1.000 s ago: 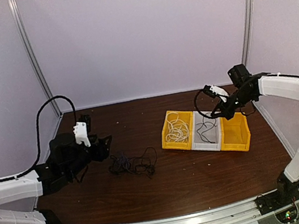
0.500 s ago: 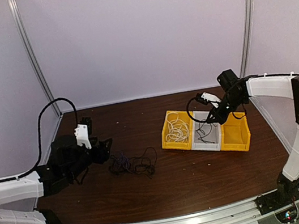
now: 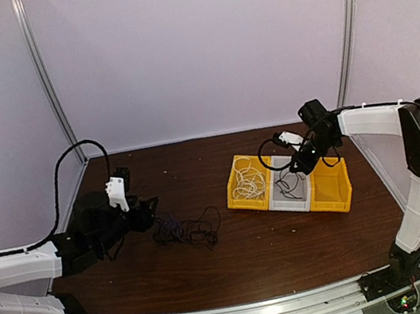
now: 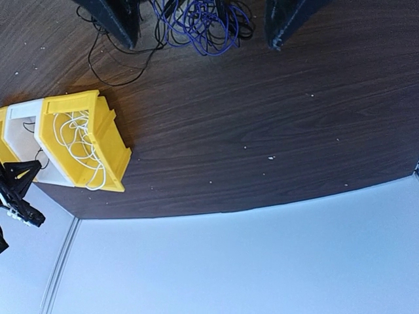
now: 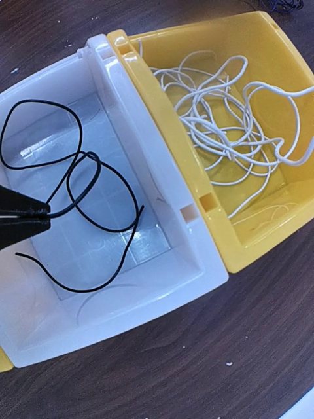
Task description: Untangle the cables
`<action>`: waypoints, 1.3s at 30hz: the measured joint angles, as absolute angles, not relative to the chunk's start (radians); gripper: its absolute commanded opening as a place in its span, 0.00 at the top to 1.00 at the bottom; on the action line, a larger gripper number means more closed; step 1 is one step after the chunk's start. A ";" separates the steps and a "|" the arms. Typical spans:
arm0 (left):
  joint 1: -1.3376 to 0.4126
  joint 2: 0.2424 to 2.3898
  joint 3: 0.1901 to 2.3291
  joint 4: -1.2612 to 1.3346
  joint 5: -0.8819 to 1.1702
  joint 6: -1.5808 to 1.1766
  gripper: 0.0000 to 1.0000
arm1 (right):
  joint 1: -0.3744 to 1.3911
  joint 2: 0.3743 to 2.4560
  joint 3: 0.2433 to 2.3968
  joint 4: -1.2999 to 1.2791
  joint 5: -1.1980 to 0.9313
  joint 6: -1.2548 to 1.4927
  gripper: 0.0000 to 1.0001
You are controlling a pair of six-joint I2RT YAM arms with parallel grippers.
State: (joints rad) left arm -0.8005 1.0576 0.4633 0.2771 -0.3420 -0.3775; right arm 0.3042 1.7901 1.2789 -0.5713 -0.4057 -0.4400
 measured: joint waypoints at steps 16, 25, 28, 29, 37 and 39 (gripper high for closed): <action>-0.801 1.048 0.463 0.279 -0.353 -0.377 0.32 | 0.310 1.669 1.377 -0.723 -0.319 -0.467 0.49; -0.801 1.051 0.454 0.270 -0.341 -0.399 0.28 | 0.439 1.629 1.477 -0.750 -0.374 -0.468 0.52; -0.801 1.068 0.454 0.255 -0.328 -0.430 0.28 | 0.552 1.671 1.510 -0.736 -0.395 -0.469 0.53; -0.801 1.076 0.454 0.248 -0.320 -0.440 0.28 | 0.580 1.690 1.521 -0.728 -0.400 -0.469 0.55; -0.801 1.164 0.455 0.153 -0.289 -0.533 0.29 | 0.743 1.972 1.738 -0.709 -0.428 -0.447 0.59; -0.801 1.172 0.455 0.139 -0.287 -0.552 0.29 | 0.762 2.047 1.792 -0.713 -0.427 -0.439 0.58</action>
